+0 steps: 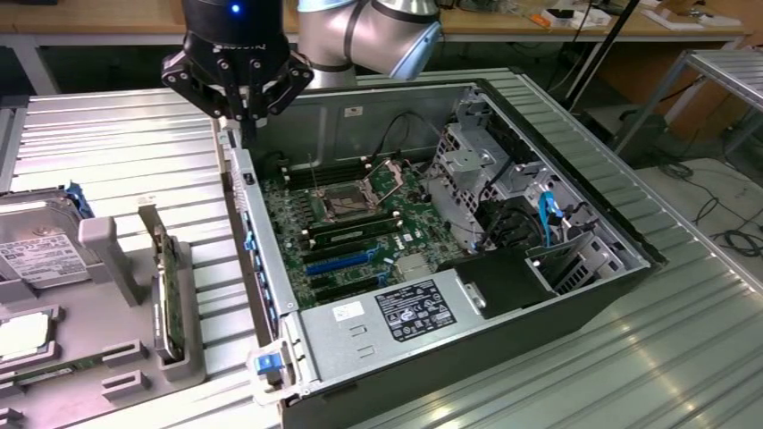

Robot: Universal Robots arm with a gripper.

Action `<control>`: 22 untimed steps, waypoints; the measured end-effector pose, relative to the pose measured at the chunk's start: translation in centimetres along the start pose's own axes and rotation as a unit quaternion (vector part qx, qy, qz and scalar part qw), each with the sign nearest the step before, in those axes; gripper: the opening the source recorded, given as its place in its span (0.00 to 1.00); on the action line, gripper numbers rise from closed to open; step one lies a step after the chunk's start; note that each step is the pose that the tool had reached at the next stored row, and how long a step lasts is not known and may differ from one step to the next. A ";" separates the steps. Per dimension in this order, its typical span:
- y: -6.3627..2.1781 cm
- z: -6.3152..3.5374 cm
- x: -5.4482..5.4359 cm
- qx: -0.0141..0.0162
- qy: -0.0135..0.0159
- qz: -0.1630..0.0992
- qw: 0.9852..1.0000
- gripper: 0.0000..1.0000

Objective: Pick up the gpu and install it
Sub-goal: 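Reach for the gpu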

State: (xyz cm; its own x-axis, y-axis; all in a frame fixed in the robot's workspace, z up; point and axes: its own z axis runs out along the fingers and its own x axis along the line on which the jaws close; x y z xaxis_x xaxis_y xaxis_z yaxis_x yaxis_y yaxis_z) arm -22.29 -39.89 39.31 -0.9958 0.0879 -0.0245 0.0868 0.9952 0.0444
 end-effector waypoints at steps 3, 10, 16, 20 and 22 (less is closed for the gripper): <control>-0.03 -0.01 0.4 0.000 0.000 0.000 1.000 0.11; -0.12 -0.04 1.4 0.000 0.000 0.001 1.000 0.11; -0.18 -0.06 2.1 0.000 0.000 0.001 1.000 0.11; -0.22 -0.07 2.5 0.000 0.000 0.001 1.000 0.11; -0.25 -0.08 2.9 0.000 0.000 0.001 1.000 0.11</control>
State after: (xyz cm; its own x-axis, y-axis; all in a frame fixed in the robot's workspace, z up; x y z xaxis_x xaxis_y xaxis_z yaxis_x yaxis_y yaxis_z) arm -25.16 -39.89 39.31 -0.9956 0.0905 -0.0245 0.0894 0.9950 0.0444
